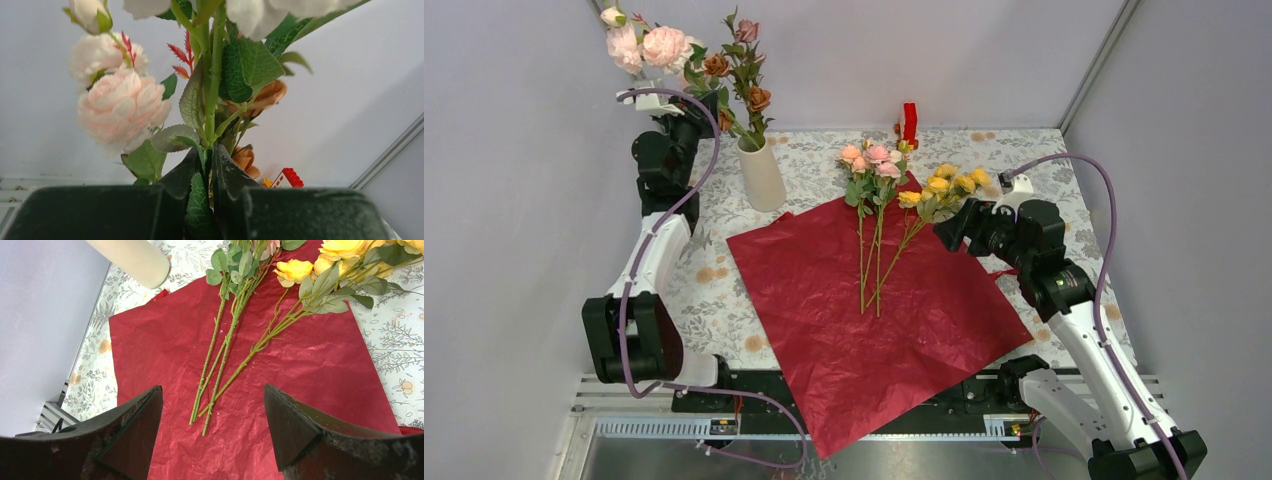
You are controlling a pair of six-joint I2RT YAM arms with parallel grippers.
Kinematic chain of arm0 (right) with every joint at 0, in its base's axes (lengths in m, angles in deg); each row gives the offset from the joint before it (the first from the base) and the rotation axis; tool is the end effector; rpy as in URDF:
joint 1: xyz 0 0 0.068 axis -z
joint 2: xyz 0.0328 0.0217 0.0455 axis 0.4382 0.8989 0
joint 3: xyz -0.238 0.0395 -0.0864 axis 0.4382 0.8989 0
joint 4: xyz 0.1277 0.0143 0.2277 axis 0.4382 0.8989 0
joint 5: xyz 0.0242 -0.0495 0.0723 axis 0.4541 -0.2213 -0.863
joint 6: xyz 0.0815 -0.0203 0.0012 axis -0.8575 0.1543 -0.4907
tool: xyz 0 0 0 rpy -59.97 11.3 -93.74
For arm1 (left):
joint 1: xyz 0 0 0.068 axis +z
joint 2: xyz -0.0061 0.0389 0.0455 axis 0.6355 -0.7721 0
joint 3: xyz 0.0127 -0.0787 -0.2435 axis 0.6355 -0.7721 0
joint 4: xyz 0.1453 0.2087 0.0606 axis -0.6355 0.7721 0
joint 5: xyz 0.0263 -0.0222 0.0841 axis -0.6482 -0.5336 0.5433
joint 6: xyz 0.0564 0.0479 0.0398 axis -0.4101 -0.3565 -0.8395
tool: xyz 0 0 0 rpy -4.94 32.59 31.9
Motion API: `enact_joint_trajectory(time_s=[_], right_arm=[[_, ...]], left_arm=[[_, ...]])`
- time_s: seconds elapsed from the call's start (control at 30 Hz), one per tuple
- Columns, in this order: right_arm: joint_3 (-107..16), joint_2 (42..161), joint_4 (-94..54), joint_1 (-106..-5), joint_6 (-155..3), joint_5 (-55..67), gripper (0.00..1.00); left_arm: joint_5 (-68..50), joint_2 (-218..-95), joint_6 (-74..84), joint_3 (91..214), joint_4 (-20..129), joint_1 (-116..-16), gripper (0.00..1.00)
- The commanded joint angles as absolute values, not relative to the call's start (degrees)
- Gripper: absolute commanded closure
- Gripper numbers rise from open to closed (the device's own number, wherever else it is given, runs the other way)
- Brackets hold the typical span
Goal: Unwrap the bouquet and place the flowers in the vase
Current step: Insert the fake flower into the vase.
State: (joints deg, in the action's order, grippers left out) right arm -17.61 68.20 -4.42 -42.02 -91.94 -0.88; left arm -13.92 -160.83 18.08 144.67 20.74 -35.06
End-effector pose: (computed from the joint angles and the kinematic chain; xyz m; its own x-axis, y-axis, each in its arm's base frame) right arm 0.2240 0.0837 0.3172 -0.4358 0.2655 -0.8600 -0.3592 0.8248 0.4367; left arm 0.3670 0.0116 0.3971 0.2565 -0.3845 -0.8868 0.2671 0.9099 -0.3173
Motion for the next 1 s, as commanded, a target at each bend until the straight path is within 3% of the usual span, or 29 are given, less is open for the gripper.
enact_joint_trajectory(time_s=[0.0,0.97], right_arm=[[-17.2,67.2,-6.6,-41.5,-92.2,-2.0,0.2],[-16.5,67.7,-6.7,-41.2,-92.7,-3.5,0.2]], left_arm=[[-15.4,-161.5,18.7,143.9,14.9,-34.8,1.0],[-18.8,-170.2,14.2,146.0,21.8,-39.2,1.0]])
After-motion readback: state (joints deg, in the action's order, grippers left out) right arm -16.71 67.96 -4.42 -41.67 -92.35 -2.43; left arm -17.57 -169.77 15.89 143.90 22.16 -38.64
